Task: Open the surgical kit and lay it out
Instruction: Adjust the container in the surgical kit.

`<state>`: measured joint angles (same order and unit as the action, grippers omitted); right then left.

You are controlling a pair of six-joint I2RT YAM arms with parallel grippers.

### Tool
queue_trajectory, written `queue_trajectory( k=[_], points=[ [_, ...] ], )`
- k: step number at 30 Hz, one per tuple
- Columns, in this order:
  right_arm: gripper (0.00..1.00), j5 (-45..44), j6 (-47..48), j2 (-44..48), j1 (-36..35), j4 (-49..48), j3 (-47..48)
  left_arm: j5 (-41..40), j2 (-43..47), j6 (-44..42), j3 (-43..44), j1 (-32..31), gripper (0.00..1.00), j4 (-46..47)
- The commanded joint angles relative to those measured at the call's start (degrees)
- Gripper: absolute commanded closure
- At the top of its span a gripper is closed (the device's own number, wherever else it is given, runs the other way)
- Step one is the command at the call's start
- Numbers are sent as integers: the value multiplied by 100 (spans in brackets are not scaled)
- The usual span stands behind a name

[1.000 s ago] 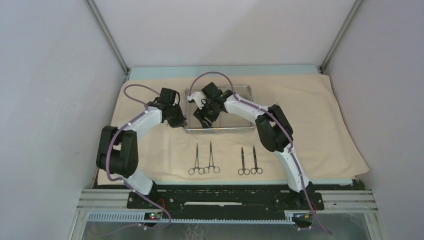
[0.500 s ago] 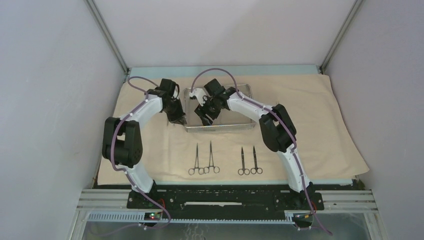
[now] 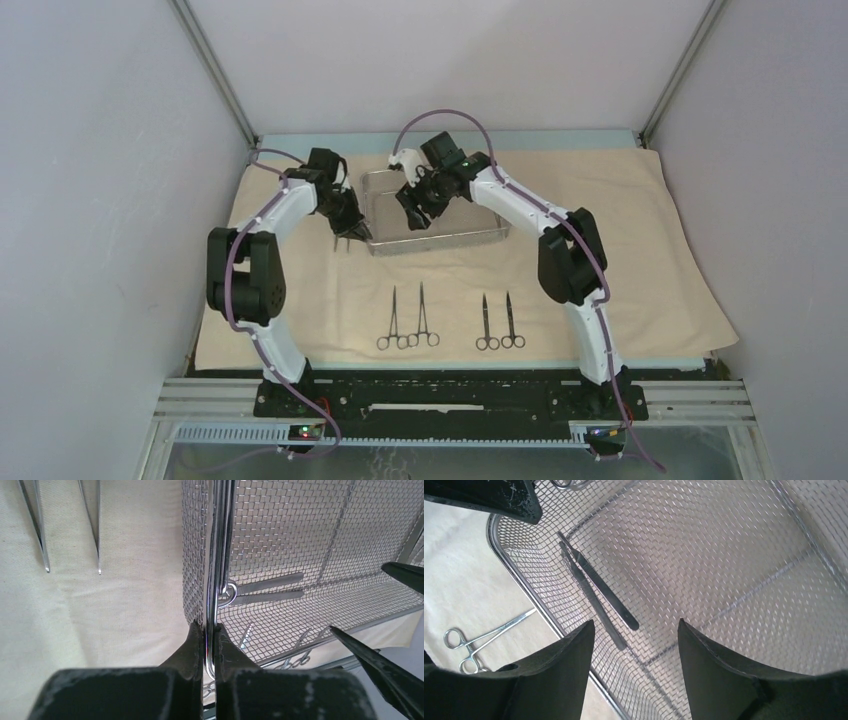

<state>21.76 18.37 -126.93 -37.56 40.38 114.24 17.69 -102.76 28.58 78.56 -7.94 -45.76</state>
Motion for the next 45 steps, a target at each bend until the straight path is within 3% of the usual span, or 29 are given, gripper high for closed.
queue_trajectory(
  k=[1, 6, 10, 14, 16, 22, 24, 30, 37, 45],
  points=[
    [29, 294, -314, 582, 46, 200, -194, 1021, 221, 556, 557, 179, 100, 366],
    [30, 1045, -162, 732, 149, 508, -255, 1321, 101, 614, 956, 197, 100, 151],
    [31, 906, 95, 850, 68, 461, -488, 1326, 65, 566, 1148, 193, 100, -2],
    [40, 700, 201, 756, 43, 618, -437, 1338, 54, 587, 1235, 197, 100, -29],
    [49, 471, 225, 776, 24, 676, -410, 1312, 59, 619, 1272, 191, 100, -38],
    [92, 262, 230, 914, 19, 695, -121, 1080, 134, 756, 1480, 197, 100, -30],
    [99, 273, 247, 827, 6, 816, 90, 951, 142, 708, 1551, 200, 100, -70],
    [100, 184, 212, 587, -25, 820, -172, 626, 127, 558, 1250, 181, 100, -78],
    [100, -780, -164, 303, 65, 297, -340, -155, 533, 799, 39, 21, 100, 766],
    [98, -1517, -347, 162, 65, -66, -480, -695, 448, 761, -398, -293, 100, 1000]
  ],
)
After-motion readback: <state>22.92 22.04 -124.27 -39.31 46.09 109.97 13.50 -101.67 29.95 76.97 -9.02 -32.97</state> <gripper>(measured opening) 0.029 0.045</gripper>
